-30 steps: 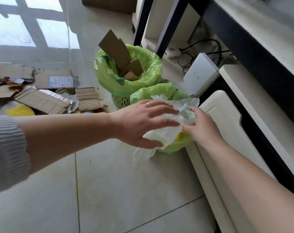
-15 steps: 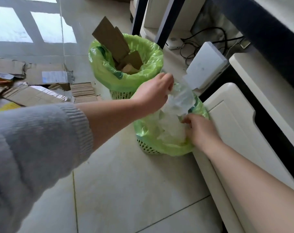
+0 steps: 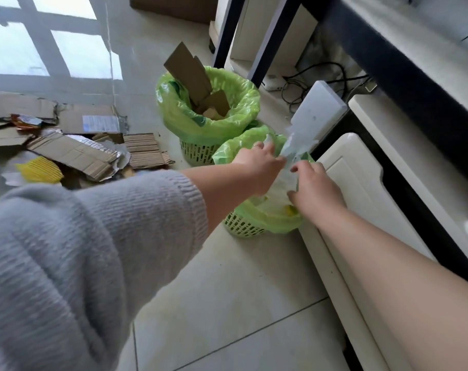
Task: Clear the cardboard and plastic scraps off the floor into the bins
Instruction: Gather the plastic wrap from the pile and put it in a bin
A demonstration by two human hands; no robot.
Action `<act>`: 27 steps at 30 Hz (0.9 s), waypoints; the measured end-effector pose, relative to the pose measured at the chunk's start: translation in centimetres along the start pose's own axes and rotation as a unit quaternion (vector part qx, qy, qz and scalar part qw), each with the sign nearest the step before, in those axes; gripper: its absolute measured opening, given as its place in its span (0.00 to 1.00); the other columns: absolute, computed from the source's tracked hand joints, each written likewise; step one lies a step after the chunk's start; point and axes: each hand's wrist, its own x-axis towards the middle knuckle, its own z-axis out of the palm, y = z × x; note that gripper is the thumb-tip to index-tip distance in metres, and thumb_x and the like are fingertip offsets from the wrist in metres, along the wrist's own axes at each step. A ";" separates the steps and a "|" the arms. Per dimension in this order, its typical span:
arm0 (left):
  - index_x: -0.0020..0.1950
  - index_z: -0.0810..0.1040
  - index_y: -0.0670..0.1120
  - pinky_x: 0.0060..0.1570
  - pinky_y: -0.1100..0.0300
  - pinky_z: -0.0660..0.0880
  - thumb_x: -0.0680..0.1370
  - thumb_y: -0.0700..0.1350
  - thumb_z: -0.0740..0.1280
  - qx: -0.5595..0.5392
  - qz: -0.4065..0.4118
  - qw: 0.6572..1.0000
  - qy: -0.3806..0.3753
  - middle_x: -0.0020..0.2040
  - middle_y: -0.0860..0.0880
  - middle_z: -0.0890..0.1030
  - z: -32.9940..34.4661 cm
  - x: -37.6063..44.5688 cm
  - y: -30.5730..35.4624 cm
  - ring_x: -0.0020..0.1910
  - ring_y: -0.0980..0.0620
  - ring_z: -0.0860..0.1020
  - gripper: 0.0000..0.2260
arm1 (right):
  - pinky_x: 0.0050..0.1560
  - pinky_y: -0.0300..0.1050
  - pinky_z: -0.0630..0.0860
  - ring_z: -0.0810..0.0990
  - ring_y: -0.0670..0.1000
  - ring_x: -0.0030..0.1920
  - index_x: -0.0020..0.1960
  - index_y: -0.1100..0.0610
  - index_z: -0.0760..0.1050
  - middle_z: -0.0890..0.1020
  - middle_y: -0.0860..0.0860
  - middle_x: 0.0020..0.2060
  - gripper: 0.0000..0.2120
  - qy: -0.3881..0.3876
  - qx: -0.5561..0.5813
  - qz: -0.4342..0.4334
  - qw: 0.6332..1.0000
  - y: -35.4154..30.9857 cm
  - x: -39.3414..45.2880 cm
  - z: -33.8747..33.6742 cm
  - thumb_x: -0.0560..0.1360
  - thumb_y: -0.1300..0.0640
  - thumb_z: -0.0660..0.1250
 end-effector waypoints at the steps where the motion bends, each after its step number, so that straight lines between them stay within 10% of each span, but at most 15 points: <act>1: 0.71 0.62 0.47 0.51 0.49 0.77 0.75 0.37 0.64 0.001 -0.001 1.000 0.003 0.66 0.42 0.66 0.0 -0.2 -0.1 0.67 0.40 0.65 0.25 | 0.57 0.49 0.70 0.72 0.61 0.63 0.70 0.52 0.61 0.62 0.56 0.71 0.26 -0.003 -0.007 -0.011 1.000 -0.2 0.0 -0.3 0.74 0.58 0.66; 7: 0.71 0.67 0.42 0.62 0.52 0.73 0.77 0.35 0.61 0.044 0.041 0.994 -0.090 0.68 0.45 0.72 2.0 0.4 -0.3 0.65 0.45 0.72 0.21 | 0.64 0.53 0.68 0.64 0.61 0.71 0.76 0.44 0.46 0.40 0.49 0.77 0.40 -0.075 -0.081 -0.069 0.991 -0.5 1.9 1.0 0.74 0.63 0.65; 16: 0.60 0.75 0.41 0.45 0.59 0.74 0.77 0.36 0.63 0.008 0.023 0.986 -0.163 0.54 0.46 0.77 3.2 1.3 0.4 0.48 0.46 0.76 0.11 | 0.47 0.49 0.73 0.76 0.59 0.54 0.62 0.53 0.70 0.75 0.55 0.57 0.17 -0.141 -0.073 -0.067 0.985 0.9 3.9 5.9 0.74 0.61 0.57; 20: 0.62 0.74 0.42 0.43 0.60 0.72 0.78 0.37 0.63 0.012 0.016 0.983 -0.182 0.55 0.46 0.78 3.8 2.1 0.0 0.48 0.46 0.76 0.13 | 0.55 0.51 0.74 0.77 0.58 0.54 0.60 0.55 0.73 0.78 0.56 0.56 0.15 -0.176 -0.060 -0.050 0.981 0.8 4.7 6.5 0.76 0.62 0.55; 27: 0.55 0.78 0.51 0.47 0.54 0.71 0.77 0.49 0.63 -0.006 0.058 0.998 0.038 0.54 0.51 0.78 0.9 0.4 -1.4 0.57 0.47 0.75 0.09 | 0.52 0.49 0.72 0.75 0.60 0.58 0.61 0.52 0.73 0.75 0.56 0.61 0.18 0.057 0.033 -0.048 0.997 1.2 3.0 4.3 0.74 0.63 0.59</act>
